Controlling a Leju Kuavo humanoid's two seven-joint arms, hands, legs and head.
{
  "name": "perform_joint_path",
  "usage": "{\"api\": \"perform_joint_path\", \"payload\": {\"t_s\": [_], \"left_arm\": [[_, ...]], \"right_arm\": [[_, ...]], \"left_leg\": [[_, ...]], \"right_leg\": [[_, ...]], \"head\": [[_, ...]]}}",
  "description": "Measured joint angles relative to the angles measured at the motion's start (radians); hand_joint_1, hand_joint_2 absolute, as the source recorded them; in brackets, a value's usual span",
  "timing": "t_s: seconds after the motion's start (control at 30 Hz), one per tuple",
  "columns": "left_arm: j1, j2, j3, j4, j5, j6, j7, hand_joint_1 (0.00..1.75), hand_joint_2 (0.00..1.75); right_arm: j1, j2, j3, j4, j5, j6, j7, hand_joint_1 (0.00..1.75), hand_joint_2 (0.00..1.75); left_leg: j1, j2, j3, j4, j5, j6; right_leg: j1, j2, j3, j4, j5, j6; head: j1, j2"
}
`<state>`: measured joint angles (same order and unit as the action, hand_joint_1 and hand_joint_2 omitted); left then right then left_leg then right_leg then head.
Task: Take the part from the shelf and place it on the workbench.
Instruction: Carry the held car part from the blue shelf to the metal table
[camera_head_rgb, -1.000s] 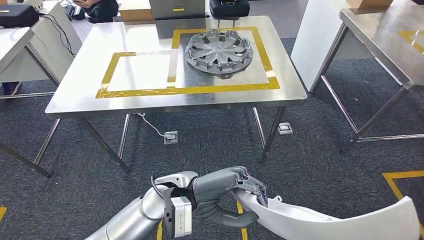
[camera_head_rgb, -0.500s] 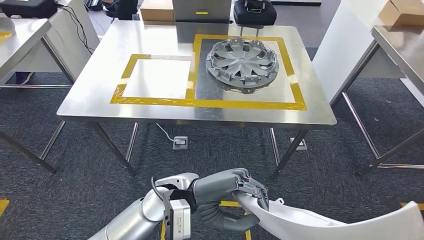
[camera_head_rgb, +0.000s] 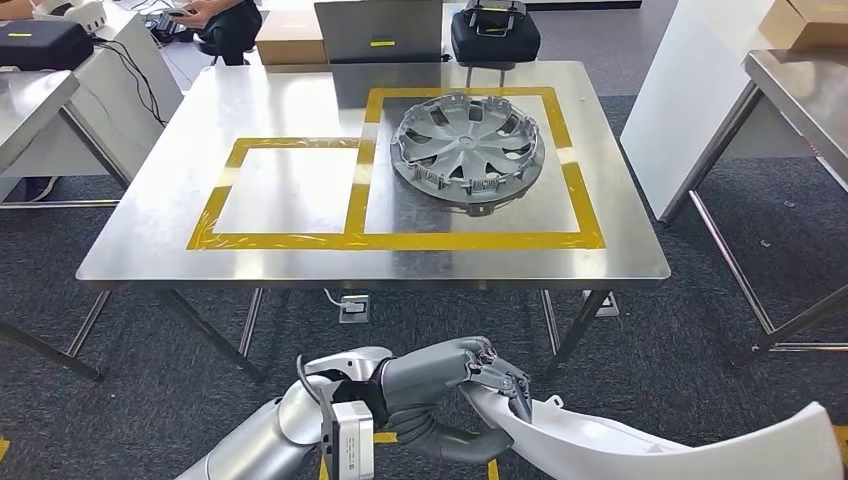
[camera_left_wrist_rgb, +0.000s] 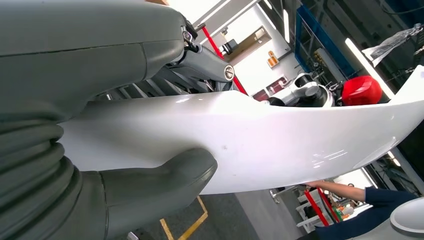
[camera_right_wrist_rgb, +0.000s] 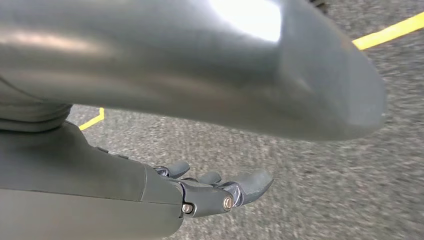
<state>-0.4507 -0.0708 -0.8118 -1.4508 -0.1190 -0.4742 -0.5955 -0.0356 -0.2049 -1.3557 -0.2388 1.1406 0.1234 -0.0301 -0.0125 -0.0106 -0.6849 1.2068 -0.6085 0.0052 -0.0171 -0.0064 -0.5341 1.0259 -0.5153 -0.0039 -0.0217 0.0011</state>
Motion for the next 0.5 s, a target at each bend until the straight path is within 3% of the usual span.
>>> {"api": "perform_joint_path", "payload": {"t_s": [0.07,0.1,0.13,0.2,0.27,0.33,0.4,0.43,0.47,0.5], "left_arm": [[0.0,0.003,0.0,0.001,0.0,0.0,0.0,1.75,1.75],[0.001,0.004,0.0,0.001,0.0,0.0,0.0,1.75,1.75],[0.0,0.005,0.0,0.001,0.0,0.0,0.0,1.75,1.75],[-0.002,0.003,0.0,-0.002,0.0,0.0,0.001,1.75,1.75],[-0.005,-0.001,0.0,-0.006,0.0,0.0,0.002,1.75,1.75],[-0.006,-0.004,0.0,-0.008,0.0,0.0,0.004,1.75,1.75],[-0.004,-0.006,0.0,-0.008,0.0,0.0,0.004,1.75,1.75],[-0.003,-0.006,-0.001,-0.008,0.0,0.0,0.005,1.75,1.75],[-0.003,-0.006,-0.001,-0.008,0.0,0.0,0.005,1.75,1.75],[-0.003,-0.006,-0.001,-0.008,0.0,0.0,0.006,1.75,1.75]], "right_arm": [[-0.002,0.001,0.0,0.0,0.001,-0.001,-0.001,0.0,0.0],[-0.003,0.002,0.0,0.0,0.001,-0.001,-0.002,0.0,0.0],[-0.004,0.003,0.0,0.0,0.002,0.0,-0.002,0.0,0.0],[-0.005,0.002,0.001,0.0,0.001,-0.001,-0.002,0.0,0.0],[-0.009,0.002,0.001,0.0,0.0,-0.001,-0.003,0.0,0.0],[-0.012,0.002,0.001,0.0,-0.001,-0.001,-0.004,0.0,0.0],[-0.009,0.002,0.001,0.0,-0.003,-0.001,-0.001,0.0,0.0],[-0.007,0.002,0.001,0.0,-0.004,-0.002,0.0,0.0,0.0],[-0.005,0.003,0.001,0.0,-0.006,-0.002,0.0,0.0,0.0],[-0.004,0.003,0.001,0.0,-0.007,-0.003,0.0,0.0,0.0]], "left_leg": [[-0.007,0.0,0.016,-0.109,0.11,0.017],[-0.009,-0.002,0.024,-0.14,0.146,0.023],[-0.011,-0.004,0.028,-0.154,0.164,0.029],[-0.008,-0.007,0.051,-0.163,0.165,0.037],[-0.004,-0.006,0.078,-0.172,0.16,0.047],[-0.003,-0.006,0.096,-0.176,0.145,0.054],[-0.003,-0.009,0.112,-0.176,0.126,0.056],[-0.003,-0.011,0.123,-0.176,0.116,0.055],[-0.003,-0.012,0.137,-0.176,0.105,0.054],[-0.003,-0.013,0.153,-0.176,0.092,0.051]], "right_leg": [[0.004,0.003,0.026,0.001,-0.024,0.005],[0.005,0.004,0.034,-0.001,-0.035,0.01],[0.006,0.006,0.042,0.003,-0.042,0.017],[0.006,0.007,0.052,0.017,-0.043,0.028],[0.004,0.008,0.027,0.078,-0.037,0.036],[0.002,0.008,-0.048,0.184,-0.063,0.044],[0.001,0.008,-0.127,0.259,-0.115,0.051],[0.001,0.007,-0.152,0.262,-0.129,0.053],[0.0,0.007,-0.162,0.238,-0.12,0.054],[0.0,0.007,-0.161,0.188,-0.085,0.053]], "head": [[-0.002,0.0],[-0.002,0.0],[-0.003,0.0],[-0.003,0.0],[-0.001,0.0],[0.003,0.0],[0.005,0.0],[0.006,0.0],[0.006,0.0],[0.007,0.0]]}}
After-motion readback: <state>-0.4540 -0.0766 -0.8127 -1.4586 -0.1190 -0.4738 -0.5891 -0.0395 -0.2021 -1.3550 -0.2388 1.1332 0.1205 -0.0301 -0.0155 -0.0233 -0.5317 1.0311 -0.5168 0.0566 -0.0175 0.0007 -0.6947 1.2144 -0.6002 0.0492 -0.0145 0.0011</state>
